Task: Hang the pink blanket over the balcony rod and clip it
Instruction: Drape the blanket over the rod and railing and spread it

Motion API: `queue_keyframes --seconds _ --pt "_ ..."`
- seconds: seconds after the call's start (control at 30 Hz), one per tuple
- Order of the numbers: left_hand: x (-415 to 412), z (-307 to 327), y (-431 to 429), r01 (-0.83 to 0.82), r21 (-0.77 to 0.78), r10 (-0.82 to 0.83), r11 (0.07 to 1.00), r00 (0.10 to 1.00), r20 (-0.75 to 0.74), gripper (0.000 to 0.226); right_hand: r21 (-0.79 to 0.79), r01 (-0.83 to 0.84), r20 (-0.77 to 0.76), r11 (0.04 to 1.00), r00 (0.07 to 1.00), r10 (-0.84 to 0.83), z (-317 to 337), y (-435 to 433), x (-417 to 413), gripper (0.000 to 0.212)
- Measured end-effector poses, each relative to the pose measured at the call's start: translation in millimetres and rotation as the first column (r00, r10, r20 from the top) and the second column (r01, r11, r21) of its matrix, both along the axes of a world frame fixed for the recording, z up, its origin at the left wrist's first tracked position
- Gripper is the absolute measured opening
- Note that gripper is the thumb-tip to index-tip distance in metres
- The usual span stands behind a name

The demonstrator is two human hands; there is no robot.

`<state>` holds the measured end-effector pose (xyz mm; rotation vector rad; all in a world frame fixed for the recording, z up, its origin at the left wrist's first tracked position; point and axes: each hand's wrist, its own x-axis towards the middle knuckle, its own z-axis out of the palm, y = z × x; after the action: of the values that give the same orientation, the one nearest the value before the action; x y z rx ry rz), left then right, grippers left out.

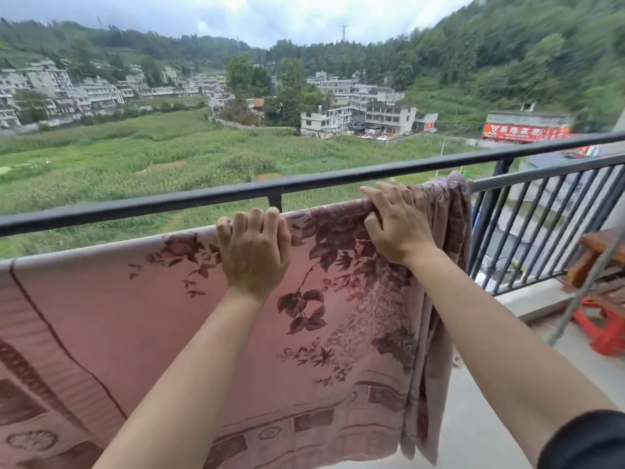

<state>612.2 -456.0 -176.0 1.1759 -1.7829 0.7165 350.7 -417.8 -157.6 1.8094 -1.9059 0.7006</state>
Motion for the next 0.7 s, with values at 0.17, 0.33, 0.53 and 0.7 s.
queue_keyframes --seconds 0.17,0.33,0.53,0.7 --pt "-3.9 -4.1 -5.1 0.031 -0.043 -0.034 0.999 0.998 -0.059 0.033 -0.025 0.239 -0.053 0.971 0.969 -0.24 -15.2 10.6 -44.4 0.071" --pt "-28.6 2.0 4.6 0.05 0.074 -0.035 0.996 0.981 -0.191 0.029 -0.14 0.304 0.403 0.942 0.887 -0.226 -22.1 13.4 -59.0 0.075" --pt "-132.5 14.2 29.8 0.243 0.135 -0.25 0.961 0.968 0.037 0.036 0.042 0.346 0.969 0.937 0.216 -0.123 -10.4 17.8 -99.5 0.073" --pt "-239.4 21.1 28.7 0.14 0.262 -0.16 0.955 0.986 0.056 0.046 0.006 -0.236 0.997 0.972 0.071 0.011 4.4 51.2 -168.1 0.06"
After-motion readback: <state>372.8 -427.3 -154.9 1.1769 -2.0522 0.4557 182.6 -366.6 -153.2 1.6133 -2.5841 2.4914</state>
